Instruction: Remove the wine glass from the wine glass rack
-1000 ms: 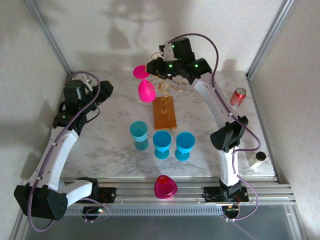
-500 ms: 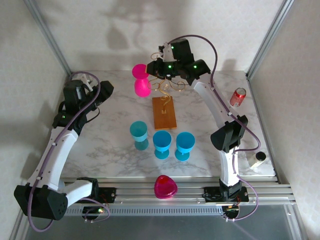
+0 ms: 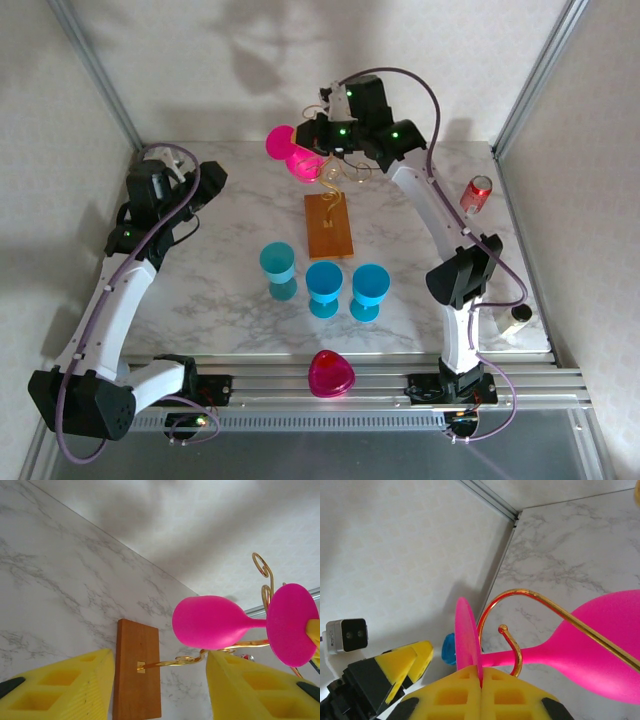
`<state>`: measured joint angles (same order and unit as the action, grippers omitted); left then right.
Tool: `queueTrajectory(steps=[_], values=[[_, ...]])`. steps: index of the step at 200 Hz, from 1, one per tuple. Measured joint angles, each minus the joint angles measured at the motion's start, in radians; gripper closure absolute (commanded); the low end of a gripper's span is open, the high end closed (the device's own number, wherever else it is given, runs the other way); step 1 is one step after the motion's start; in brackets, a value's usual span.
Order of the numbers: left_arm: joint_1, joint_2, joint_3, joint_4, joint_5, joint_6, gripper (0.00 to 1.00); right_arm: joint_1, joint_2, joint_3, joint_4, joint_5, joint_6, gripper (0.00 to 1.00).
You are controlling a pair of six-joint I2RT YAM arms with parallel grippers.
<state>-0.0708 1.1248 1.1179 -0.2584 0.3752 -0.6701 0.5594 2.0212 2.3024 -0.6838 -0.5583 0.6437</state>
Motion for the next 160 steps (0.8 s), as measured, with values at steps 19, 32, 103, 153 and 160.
queueTrajectory(steps=[19, 32, 103, 153, 160], values=[[0.002, 0.0, -0.002, 0.001, 0.0, -0.003, 0.49, -0.002, 0.0, -0.011, 0.0, -0.001, 0.001, 1.0], [0.002, 0.0, -0.002, 0.001, 0.0, -0.003, 0.49, -0.003, 0.0, -0.017, 0.007, -0.005, 0.005, 1.0], [0.003, 0.0, -0.002, 0.001, 0.002, -0.004, 0.49, -0.013, 0.0, -0.027, 0.052, -0.049, 0.069, 1.0], [0.003, 0.0, -0.002, 0.001, 0.004, -0.003, 0.49, -0.022, 0.0, -0.027, 0.095, -0.084, 0.121, 1.0], [0.003, 0.0, -0.002, 0.001, 0.004, -0.003, 0.49, -0.023, 0.0, -0.027, 0.098, -0.09, 0.125, 1.0]])
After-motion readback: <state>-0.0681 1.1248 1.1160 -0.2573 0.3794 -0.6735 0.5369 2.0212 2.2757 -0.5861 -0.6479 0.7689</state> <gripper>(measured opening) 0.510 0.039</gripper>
